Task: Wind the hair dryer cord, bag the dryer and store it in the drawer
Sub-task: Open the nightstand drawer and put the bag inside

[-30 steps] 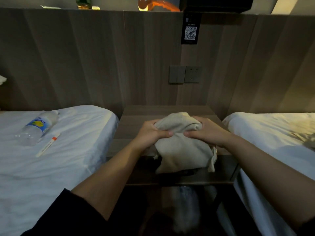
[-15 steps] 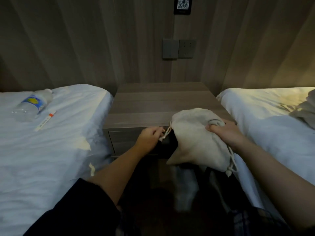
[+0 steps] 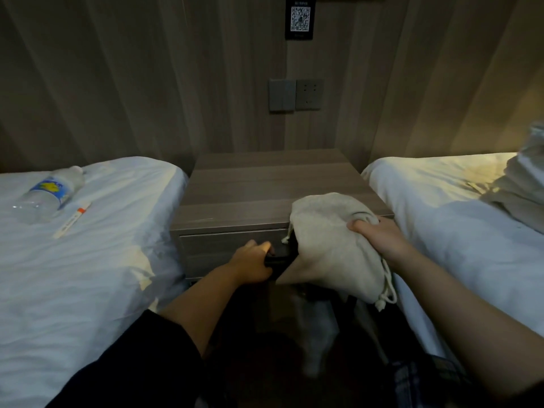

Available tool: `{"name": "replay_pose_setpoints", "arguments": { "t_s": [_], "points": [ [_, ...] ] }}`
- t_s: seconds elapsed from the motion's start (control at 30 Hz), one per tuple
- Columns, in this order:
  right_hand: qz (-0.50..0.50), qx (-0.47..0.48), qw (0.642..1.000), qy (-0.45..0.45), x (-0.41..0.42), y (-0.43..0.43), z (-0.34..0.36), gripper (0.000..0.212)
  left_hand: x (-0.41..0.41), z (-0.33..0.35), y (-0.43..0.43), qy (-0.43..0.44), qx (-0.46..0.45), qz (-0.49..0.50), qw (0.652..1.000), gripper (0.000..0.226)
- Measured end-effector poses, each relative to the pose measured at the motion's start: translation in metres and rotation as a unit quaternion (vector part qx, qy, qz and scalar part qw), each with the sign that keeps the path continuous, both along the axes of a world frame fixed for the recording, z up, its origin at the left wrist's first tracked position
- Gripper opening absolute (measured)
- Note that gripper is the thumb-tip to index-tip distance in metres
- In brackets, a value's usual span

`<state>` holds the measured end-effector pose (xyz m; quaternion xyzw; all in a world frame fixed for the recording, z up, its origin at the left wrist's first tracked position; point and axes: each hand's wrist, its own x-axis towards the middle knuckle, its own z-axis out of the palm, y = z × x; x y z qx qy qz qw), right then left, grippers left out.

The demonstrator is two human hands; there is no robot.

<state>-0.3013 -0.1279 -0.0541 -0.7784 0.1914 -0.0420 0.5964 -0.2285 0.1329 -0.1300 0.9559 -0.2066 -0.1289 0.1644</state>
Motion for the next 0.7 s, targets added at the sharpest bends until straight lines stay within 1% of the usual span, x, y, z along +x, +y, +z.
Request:
{"name": "replay_pose_setpoints", "arguments": {
  "t_s": [0.1,0.17,0.2,0.23,0.3,0.33,0.37,0.4,0.43,0.47,0.5,0.53,0.6,0.63,0.7],
  "points": [
    [-0.008,0.013,1.000,-0.013,0.001,-0.003,0.003,0.043,-0.010,0.006,0.000,0.004,0.011,-0.031,0.999,0.036],
    [-0.009,0.017,1.000,-0.019,0.002,-0.005,0.005,0.044,-0.020,0.006,0.005,-0.034,0.002,-0.065,0.997,0.034],
    [-0.011,0.022,0.999,-0.022,0.002,-0.004,0.006,0.047,-0.025,0.008,0.009,-0.078,-0.009,-0.075,0.994,0.034],
    [-0.012,0.030,0.999,-0.025,0.004,-0.005,0.006,0.049,-0.028,0.011,0.014,-0.141,-0.032,-0.078,0.986,0.033],
    [-0.013,0.047,0.998,-0.031,0.004,-0.003,0.009,0.050,-0.029,0.021,0.020,-0.278,-0.096,-0.070,0.953,0.028],
    [-0.012,0.057,0.998,-0.036,0.004,-0.002,0.010,0.050,-0.028,0.027,0.022,-0.305,-0.112,-0.054,0.944,0.026],
    [-0.010,0.070,0.997,-0.044,0.005,-0.002,0.010,0.049,-0.025,0.034,0.024,-0.303,-0.113,-0.033,0.946,0.025],
    [-0.005,0.085,0.995,-0.049,0.005,-0.001,0.012,0.047,-0.021,0.038,0.026,-0.266,-0.105,-0.011,0.958,0.026],
    [0.000,0.102,0.993,-0.055,0.005,0.000,0.013,0.045,-0.018,0.041,0.026,-0.210,-0.096,0.009,0.973,0.026],
    [0.006,0.115,0.992,-0.060,0.006,0.001,0.015,0.044,-0.015,0.044,0.026,-0.153,-0.099,0.033,0.983,0.027],
    [0.005,0.127,0.990,-0.064,0.007,0.002,0.015,0.042,-0.013,0.047,0.026,-0.106,-0.122,0.060,0.985,0.027],
    [0.000,0.139,0.988,-0.068,0.007,0.004,0.017,0.037,-0.012,0.050,0.026,-0.071,-0.155,0.088,0.981,0.028],
    [-0.005,0.169,0.983,-0.073,0.007,0.007,0.022,0.027,-0.012,0.055,0.028,-0.033,-0.199,0.114,0.973,0.030],
    [-0.007,0.183,0.980,-0.074,0.008,0.007,0.025,0.026,-0.013,0.056,0.030,-0.012,-0.217,0.116,0.969,0.032],
    [-0.004,0.195,0.978,-0.079,0.008,0.006,0.030,0.029,-0.016,0.057,0.030,0.058,-0.269,0.125,0.953,0.038]
  ]
}}
